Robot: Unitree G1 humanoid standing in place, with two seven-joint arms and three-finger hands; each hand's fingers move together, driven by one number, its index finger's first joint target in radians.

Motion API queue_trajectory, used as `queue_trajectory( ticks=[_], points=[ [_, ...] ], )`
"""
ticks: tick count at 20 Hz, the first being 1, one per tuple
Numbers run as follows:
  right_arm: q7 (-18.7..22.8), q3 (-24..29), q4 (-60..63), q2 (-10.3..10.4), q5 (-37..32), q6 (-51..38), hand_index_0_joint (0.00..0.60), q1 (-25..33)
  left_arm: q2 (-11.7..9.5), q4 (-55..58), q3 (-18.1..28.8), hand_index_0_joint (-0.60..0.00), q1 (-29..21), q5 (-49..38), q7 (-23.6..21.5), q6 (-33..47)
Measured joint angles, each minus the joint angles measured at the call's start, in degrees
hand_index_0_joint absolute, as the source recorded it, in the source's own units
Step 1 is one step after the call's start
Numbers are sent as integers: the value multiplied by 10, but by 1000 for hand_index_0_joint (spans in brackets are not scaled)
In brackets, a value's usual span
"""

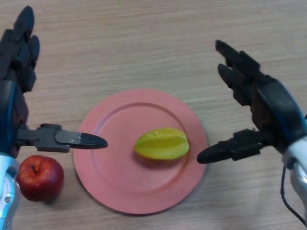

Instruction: Pick up the yellow starfruit and place it on the plate

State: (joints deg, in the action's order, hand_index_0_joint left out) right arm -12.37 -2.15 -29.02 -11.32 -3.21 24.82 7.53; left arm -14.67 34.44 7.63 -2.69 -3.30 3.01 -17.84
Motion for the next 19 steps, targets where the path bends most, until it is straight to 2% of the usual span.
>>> queue_trajectory(
  ticks=[3,5,7,9,19],
  points=[
    [-4,0,-59,-20,-17,18,0,-11,1,-3,1,0,3,1,1,0],
    [-22,2,-58,-21,7,18,0,-30,1,-8,1,0,7,4,1,2],
    [-20,24,-59,-21,2,18,0,-36,3,-8,0,0,11,5,2,10],
    [15,42,-66,-21,-21,17,0,-35,7,-7,0,0,13,7,2,11],
    [17,32,-47,-21,-27,-34,0,-13,2,-7,4,0,4,8,2,12]
  ],
)
